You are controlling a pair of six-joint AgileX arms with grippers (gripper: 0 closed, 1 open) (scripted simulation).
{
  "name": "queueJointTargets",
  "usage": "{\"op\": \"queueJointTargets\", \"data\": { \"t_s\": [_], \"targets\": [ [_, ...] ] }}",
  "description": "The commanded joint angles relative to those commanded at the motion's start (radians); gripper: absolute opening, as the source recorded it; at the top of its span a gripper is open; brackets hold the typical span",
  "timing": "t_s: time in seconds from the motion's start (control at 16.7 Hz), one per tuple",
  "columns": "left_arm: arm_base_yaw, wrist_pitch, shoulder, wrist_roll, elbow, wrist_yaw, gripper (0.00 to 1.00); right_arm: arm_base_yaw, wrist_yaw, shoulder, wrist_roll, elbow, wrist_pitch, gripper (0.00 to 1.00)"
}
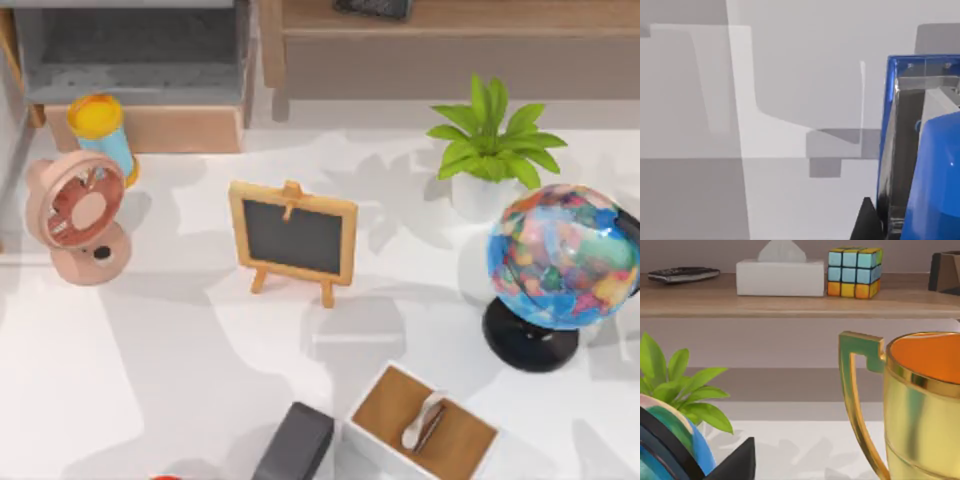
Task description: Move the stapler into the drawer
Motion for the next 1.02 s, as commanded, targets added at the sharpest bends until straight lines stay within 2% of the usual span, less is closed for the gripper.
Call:
{"op": "queueJointTargets", "data": {
  "t_s": [0.6, 1.02],
  "targets": [
    [-0.001, 0.039, -0.004, 0.0, -0.044, 0.002, 0.0, 0.0, 0.0, 0.0, 0.0, 0.0, 0.0, 1.0],
    [-0.001, 0.039, -0.004, 0.0, -0.044, 0.002, 0.53, 0.0, 0.0, 0.0, 0.0, 0.0, 0.0, 1.0]
  ]
}}
